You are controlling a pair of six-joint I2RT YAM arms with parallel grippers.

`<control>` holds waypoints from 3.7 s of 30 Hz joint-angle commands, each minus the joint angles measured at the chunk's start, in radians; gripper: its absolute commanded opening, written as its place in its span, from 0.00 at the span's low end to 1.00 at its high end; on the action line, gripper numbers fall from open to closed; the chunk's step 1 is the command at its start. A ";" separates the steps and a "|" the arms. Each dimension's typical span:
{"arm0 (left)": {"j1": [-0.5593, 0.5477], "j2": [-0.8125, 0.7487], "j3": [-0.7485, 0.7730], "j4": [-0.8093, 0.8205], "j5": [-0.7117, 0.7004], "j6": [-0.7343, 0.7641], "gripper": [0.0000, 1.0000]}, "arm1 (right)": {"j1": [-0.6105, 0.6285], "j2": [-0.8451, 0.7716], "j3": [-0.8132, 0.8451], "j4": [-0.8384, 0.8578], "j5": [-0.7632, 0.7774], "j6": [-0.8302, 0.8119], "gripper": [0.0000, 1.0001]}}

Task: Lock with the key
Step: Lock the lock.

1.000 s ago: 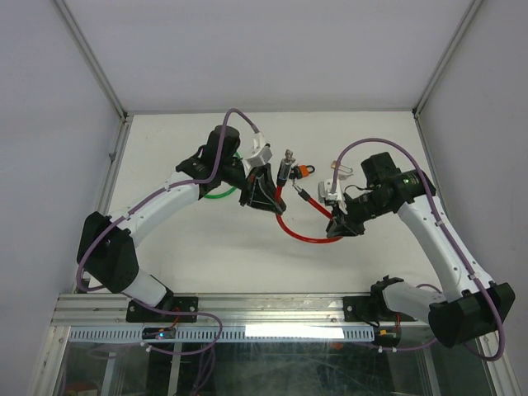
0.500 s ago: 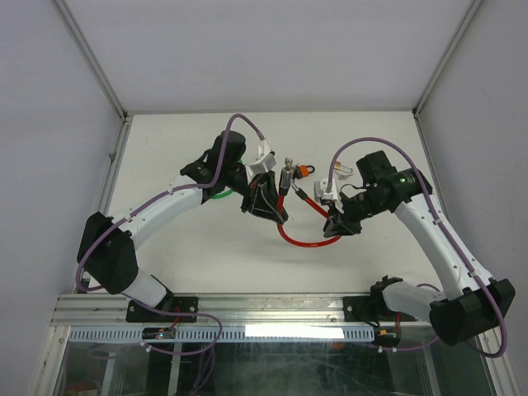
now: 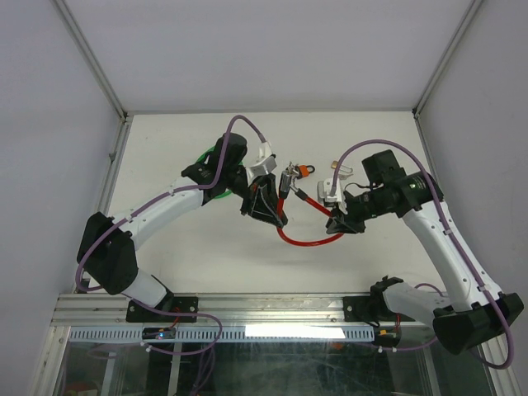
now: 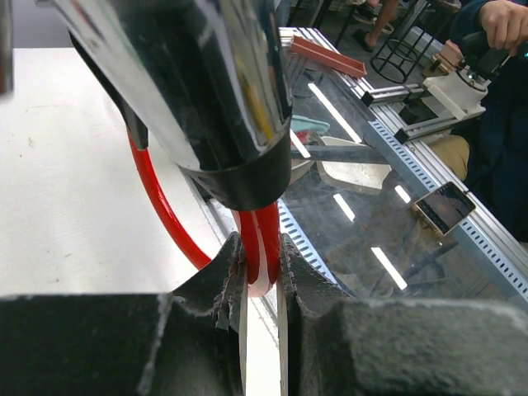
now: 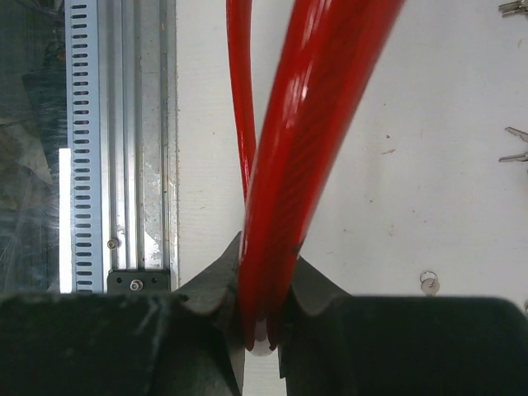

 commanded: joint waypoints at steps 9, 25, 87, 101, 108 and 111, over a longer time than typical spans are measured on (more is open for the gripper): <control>-0.008 -0.057 0.000 0.033 0.062 -0.018 0.00 | 0.009 -0.017 0.053 0.002 0.015 -0.017 0.00; -0.006 -0.021 0.161 -0.410 -0.164 0.289 0.00 | 0.009 0.050 0.087 -0.152 0.056 -0.051 0.00; -0.015 -0.116 0.156 -0.527 -0.285 0.426 0.00 | 0.005 0.020 0.032 -0.181 0.033 -0.016 0.00; -0.026 -0.103 0.156 -0.519 -0.311 0.410 0.00 | 0.005 0.031 0.053 -0.195 0.005 -0.030 0.00; -0.026 -0.108 0.158 -0.517 -0.329 0.410 0.00 | 0.006 0.007 0.038 -0.200 0.009 -0.032 0.00; -0.026 -0.105 0.158 -0.517 -0.327 0.406 0.00 | 0.005 0.000 0.032 -0.200 0.011 -0.030 0.00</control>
